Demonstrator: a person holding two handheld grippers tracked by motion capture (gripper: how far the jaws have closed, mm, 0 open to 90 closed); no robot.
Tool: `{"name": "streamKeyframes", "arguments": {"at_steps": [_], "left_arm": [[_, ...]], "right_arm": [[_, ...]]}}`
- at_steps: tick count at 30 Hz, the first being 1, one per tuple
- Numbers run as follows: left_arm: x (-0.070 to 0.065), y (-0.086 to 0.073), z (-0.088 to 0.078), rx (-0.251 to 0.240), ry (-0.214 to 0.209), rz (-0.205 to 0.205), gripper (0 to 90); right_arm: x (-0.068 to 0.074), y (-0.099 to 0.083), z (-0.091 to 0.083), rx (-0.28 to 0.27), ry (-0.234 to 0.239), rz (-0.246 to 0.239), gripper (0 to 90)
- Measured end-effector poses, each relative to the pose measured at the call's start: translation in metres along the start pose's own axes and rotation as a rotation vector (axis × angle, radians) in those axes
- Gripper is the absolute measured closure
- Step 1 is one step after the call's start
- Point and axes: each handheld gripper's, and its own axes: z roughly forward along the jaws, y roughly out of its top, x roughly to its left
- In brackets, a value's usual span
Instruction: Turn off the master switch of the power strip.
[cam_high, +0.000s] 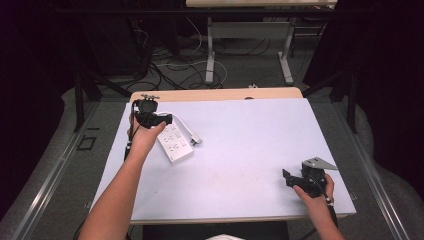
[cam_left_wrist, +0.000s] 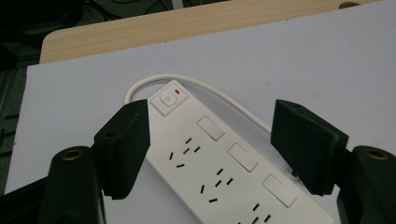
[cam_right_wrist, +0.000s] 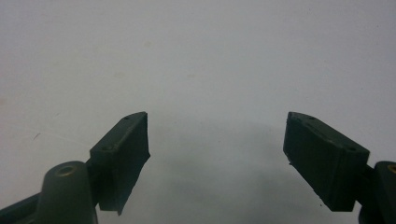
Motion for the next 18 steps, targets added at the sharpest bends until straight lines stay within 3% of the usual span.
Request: {"name": "streamKeyframes", "arguments": {"at_steps": [10, 15, 18], "left_arm": [[0.01, 0.002, 0.02, 0.019, 0.034, 0.024, 33.4], [0.018, 0.005, 0.026, -0.002, 0.021, -0.027, 37.3], [0.023, 0.006, 0.029, -0.015, 0.026, -0.033, 37.2]], "right_arm": [[0.0, -0.001, 0.001, 0.003, -0.001, -0.007, 21.7], [0.001, -0.001, 0.002, 0.005, 0.001, -0.005, 21.8], [0.001, -0.001, 0.002, 0.005, 0.0, -0.005, 21.8]]}}
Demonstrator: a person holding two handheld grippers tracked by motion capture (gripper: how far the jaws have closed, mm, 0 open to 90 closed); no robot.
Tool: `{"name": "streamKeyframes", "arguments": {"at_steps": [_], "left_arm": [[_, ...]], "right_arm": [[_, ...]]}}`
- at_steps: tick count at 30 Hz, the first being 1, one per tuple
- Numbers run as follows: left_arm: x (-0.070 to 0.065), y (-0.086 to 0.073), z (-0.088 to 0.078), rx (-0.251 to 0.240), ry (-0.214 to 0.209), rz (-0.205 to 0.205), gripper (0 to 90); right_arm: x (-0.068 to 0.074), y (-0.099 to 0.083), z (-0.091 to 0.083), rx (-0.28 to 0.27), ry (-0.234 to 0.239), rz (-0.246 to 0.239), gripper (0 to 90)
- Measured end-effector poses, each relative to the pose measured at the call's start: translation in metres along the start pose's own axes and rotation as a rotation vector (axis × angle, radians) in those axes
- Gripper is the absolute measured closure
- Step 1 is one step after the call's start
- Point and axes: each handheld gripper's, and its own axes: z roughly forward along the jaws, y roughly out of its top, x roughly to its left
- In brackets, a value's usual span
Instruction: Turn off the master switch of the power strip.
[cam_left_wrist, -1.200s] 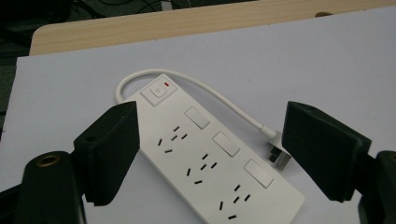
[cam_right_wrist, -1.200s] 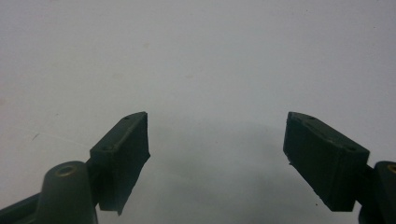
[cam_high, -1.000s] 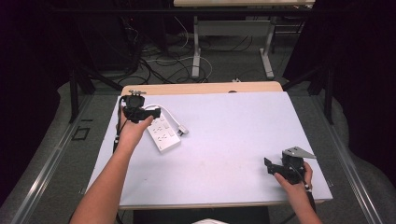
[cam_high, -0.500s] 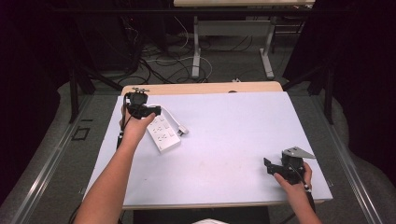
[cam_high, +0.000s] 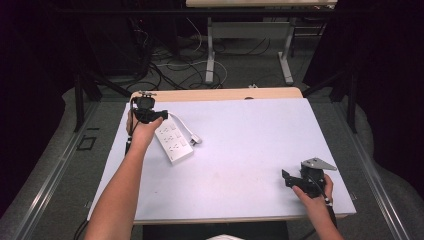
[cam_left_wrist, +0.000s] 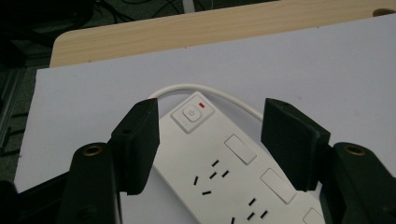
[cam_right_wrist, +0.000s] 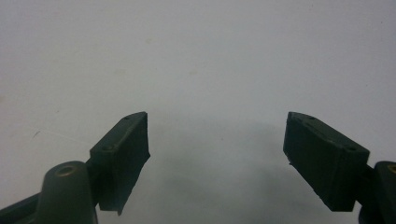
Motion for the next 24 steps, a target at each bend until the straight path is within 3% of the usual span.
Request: {"name": "streamKeyframes", "arguments": {"at_steps": [7, 15, 17, 24], "left_arm": [[0.005, 0.008, 0.006, 0.017, 0.006, -0.037, 38.0], [0.004, 0.022, 0.011, 0.029, 0.023, -0.031, 40.2], [0.003, 0.025, 0.012, 0.033, 0.009, -0.034, 41.4], [0.0, 0.032, 0.016, 0.032, 0.011, -0.042, 49.8]], "right_arm": [[0.0, 0.0, 0.001, 0.004, -0.003, -0.007, 21.8], [0.002, -0.001, 0.001, 0.008, -0.002, -0.005, 21.8], [0.001, -0.001, 0.002, 0.009, -0.002, -0.003, 21.8], [0.002, -0.001, 0.002, 0.009, -0.004, -0.008, 21.8]]}}
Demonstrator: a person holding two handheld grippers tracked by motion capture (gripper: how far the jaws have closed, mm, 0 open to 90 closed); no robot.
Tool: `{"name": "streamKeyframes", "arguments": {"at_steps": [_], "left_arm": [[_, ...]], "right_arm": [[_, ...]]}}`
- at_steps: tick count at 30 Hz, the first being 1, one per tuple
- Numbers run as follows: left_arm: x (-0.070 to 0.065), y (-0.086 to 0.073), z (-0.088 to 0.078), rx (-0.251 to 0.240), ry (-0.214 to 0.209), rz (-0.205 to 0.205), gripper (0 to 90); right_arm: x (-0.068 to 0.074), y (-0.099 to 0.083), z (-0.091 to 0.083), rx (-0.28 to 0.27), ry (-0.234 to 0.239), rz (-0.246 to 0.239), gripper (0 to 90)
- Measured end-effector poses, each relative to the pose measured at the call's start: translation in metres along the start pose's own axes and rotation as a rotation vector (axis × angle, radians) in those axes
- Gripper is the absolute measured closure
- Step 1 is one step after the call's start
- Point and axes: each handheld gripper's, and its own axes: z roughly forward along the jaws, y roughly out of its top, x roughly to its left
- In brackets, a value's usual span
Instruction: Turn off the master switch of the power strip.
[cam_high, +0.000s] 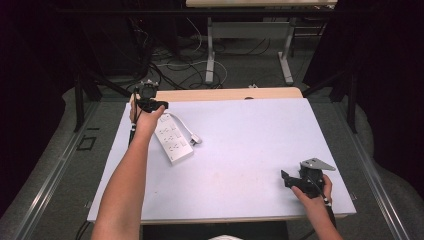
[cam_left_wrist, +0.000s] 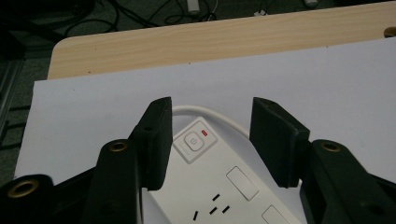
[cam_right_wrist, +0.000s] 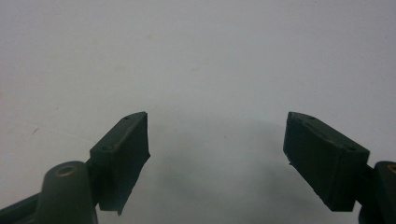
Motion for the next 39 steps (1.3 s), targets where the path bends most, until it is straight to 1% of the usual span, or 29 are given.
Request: {"name": "streamKeyframes", "arguments": {"at_steps": [1, 2, 4, 9, 10, 12, 14, 15, 16, 18, 19, 20, 21, 22, 23, 25, 26, 27, 28, 29, 30, 31, 33, 35, 38, 39], "left_arm": [[0.0, 0.001, 0.0, -0.002, -0.008, -0.001, 51.1], [0.001, 0.002, -0.001, 0.002, -0.016, -0.013, 52.5], [0.001, 0.003, 0.001, -0.019, -0.016, -0.027, 55.3], [0.004, 0.004, 0.006, -0.012, -0.028, -0.042, 62.1], [0.005, 0.004, 0.007, 0.004, -0.029, -0.038, 63.7], [0.006, 0.003, 0.01, 0.006, -0.018, -0.043, 65.7], [0.008, 0.002, 0.012, 0.019, -0.023, -0.049, 69.5], [0.008, 0.002, 0.013, 0.016, -0.015, -0.048, 71.1], [0.008, 0.002, 0.015, 0.017, -0.018, -0.061, 74.0], [0.01, 0.001, 0.017, 0.028, -0.022, -0.053, 77.4], [0.009, 0.0, 0.019, 0.03, -0.029, -0.06, 79.5], [0.01, 0.0, 0.02, 0.04, -0.027, -0.046, 81.1], [0.009, -0.001, 0.022, 0.041, -0.027, -0.053, 82.5], [0.009, -0.002, 0.023, 0.05, -0.029, -0.048, 84.1], [0.009, -0.002, 0.025, 0.049, -0.028, -0.054, 85.2], [0.008, -0.004, 0.027, 0.045, -0.025, -0.051, 87.9], [0.007, -0.004, 0.028, 0.053, -0.026, -0.045, 89.1], [0.006, -0.005, 0.029, 0.048, -0.019, -0.046, 89.5], [0.006, -0.005, 0.03, 0.055, -0.023, -0.029, 89.7], [0.004, -0.006, 0.031, 0.052, -0.023, -0.044, 89.8], [0.005, -0.006, 0.032, 0.06, -0.03, -0.037, 89.9], [0.004, -0.007, 0.034, 0.056, -0.033, -0.041, 89.9], [0.003, -0.008, 0.037, 0.061, -0.033, -0.038, 90.0], [0.003, -0.009, 0.04, 0.064, -0.035, -0.045, 90.0], [0.001, -0.011, 0.044, 0.077, -0.029, -0.038, 90.0], [0.0, -0.011, 0.045, 0.083, -0.032, -0.043, 90.0]], "right_arm": [[0.0, 0.0, 0.0, 0.0, 0.003, 0.002, 21.8], [0.0, 0.0, 0.0, 0.001, 0.003, 0.003, 21.7], [0.0, 0.0, 0.001, 0.004, 0.003, 0.002, 21.8], [0.0, 0.0, 0.001, 0.003, 0.003, 0.0, 21.8], [0.0, 0.0, 0.001, 0.003, 0.003, 0.0, 21.8], [0.001, 0.0, 0.001, 0.004, 0.004, 0.001, 21.8], [0.001, 0.0, 0.001, 0.005, 0.004, 0.002, 21.8], [0.002, 0.0, 0.001, 0.005, 0.004, 0.005, 21.8], [0.002, 0.0, 0.001, 0.005, 0.004, 0.006, 21.7], [0.002, 0.0, 0.001, 0.005, 0.006, 0.007, 21.8], [0.002, 0.0, 0.001, 0.005, 0.006, 0.007, 21.8], [0.001, 0.0, 0.001, 0.003, 0.007, 0.004, 21.8], [0.001, 0.0, 0.001, 0.003, 0.007, 0.002, 21.8], [0.001, 0.0, 0.001, 0.001, 0.007, 0.0, 21.7], [0.001, 0.0, 0.001, -0.007, -0.002, 0.003, 21.7], [0.001, 0.0, 0.001, -0.007, -0.002, 0.0, 21.7], [0.0, 0.0, 0.0, -0.003, 0.007, -0.002, 21.7], [0.0, 0.0, 0.001, -0.01, 0.0, -0.004, 21.7], [0.001, 0.0, 0.0, -0.005, 0.006, 0.007, 21.7], [0.0, 0.0, 0.0, -0.004, 0.008, 0.008, 21.7], [0.0, 0.0, 0.0, -0.004, 0.008, 0.008, 21.7], [0.0, 0.0, 0.001, -0.003, 0.007, 0.006, 21.7], [0.0, 0.0, 0.001, -0.002, 0.01, 0.008, 21.7], [-0.001, 0.0, 0.001, -0.005, 0.011, 0.008, 21.6], [-0.001, 0.0, 0.0, -0.007, 0.012, 0.011, 21.6], [0.0, 0.0, 0.0, -0.007, 0.013, 0.01, 21.5]]}}
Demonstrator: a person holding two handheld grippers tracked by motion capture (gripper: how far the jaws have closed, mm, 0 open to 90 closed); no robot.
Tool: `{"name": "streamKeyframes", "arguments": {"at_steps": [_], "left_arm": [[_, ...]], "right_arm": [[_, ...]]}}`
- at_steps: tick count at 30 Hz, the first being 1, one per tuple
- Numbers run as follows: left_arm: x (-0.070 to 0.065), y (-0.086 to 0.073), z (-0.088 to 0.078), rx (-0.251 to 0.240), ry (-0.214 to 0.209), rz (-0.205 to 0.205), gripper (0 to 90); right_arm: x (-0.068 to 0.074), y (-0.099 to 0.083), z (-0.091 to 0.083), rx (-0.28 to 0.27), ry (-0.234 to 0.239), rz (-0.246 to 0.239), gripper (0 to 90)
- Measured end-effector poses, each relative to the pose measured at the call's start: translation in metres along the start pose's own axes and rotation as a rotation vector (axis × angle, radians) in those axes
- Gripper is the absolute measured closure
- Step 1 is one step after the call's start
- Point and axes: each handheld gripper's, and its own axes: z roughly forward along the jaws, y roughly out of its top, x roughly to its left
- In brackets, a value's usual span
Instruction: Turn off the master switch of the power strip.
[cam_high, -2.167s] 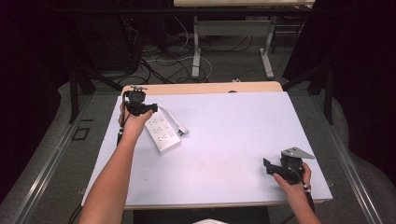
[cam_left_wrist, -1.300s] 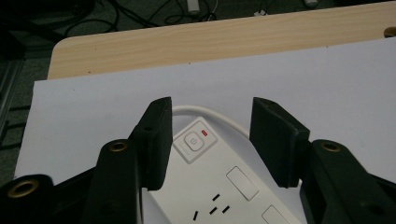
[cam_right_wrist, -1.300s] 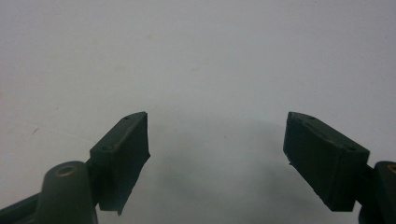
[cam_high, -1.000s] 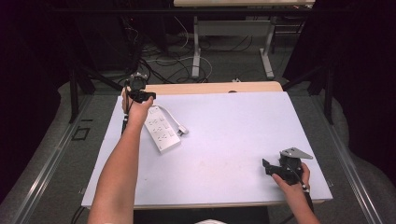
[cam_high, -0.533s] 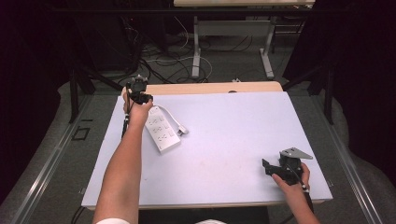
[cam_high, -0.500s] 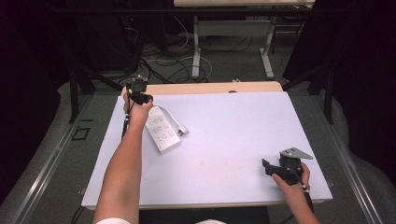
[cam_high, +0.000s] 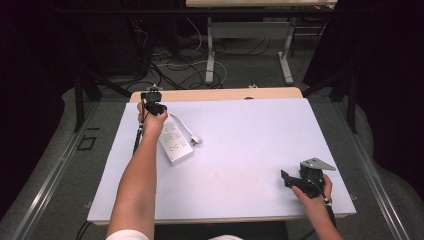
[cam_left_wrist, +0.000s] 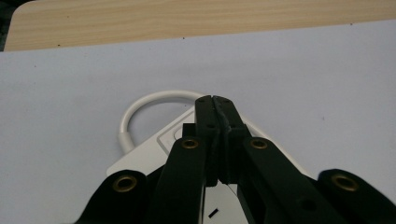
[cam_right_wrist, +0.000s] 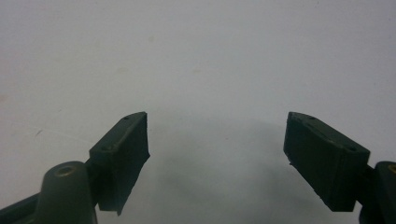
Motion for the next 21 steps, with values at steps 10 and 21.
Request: {"name": "streamKeyframes", "arguments": {"at_steps": [10, 21], "left_arm": [[0.005, -0.011, 0.013, 0.009, -0.013, -0.038, 90.0], [0.014, -0.017, 0.024, 0.003, -0.018, -0.063, 90.0]], "right_arm": [[0.0, 0.0, -0.004, -0.009, 0.002, 0.003, 21.4], [0.001, -0.001, -0.004, -0.001, 0.007, 0.018, 21.3]]}}
